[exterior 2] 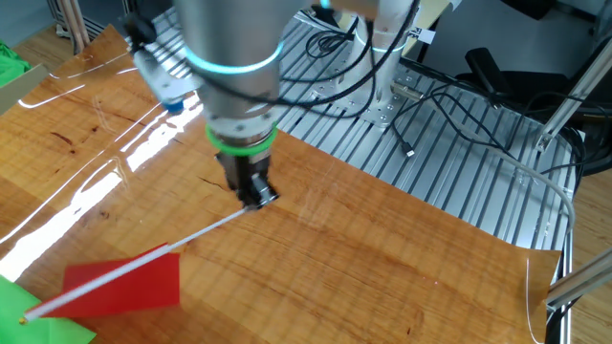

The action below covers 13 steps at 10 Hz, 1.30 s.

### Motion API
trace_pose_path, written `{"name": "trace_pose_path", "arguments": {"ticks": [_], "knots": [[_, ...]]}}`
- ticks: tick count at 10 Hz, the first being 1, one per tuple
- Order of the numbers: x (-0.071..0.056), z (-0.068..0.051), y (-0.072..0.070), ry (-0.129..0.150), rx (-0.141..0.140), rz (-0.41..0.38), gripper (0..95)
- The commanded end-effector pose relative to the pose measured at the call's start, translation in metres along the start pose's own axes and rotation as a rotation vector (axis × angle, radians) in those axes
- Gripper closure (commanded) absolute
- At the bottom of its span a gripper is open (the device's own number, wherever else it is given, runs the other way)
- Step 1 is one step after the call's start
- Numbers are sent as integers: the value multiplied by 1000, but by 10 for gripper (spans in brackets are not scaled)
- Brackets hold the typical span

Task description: Wave the flag

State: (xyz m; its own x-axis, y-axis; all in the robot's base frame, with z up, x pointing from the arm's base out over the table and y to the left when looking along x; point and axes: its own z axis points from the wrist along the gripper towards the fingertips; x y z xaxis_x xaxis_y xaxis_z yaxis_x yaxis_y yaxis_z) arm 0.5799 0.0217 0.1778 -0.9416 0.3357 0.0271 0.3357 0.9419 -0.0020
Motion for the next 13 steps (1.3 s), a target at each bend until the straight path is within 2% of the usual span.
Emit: {"name": "trace_pose_path", "arguments": {"ticks": [1, 5, 8, 9, 12, 13], "knots": [[27, -23, 3, -20, 17, -65, 950], [59, -46, 5, -34, 11, -112, 950], [80, -66, 9, -28, 12, -144, 950], [80, -69, 4, -30, 8, -169, 950], [80, -71, -1, -31, 23, -216, 950], [75, -72, -7, -29, 22, -231, 950]]}}
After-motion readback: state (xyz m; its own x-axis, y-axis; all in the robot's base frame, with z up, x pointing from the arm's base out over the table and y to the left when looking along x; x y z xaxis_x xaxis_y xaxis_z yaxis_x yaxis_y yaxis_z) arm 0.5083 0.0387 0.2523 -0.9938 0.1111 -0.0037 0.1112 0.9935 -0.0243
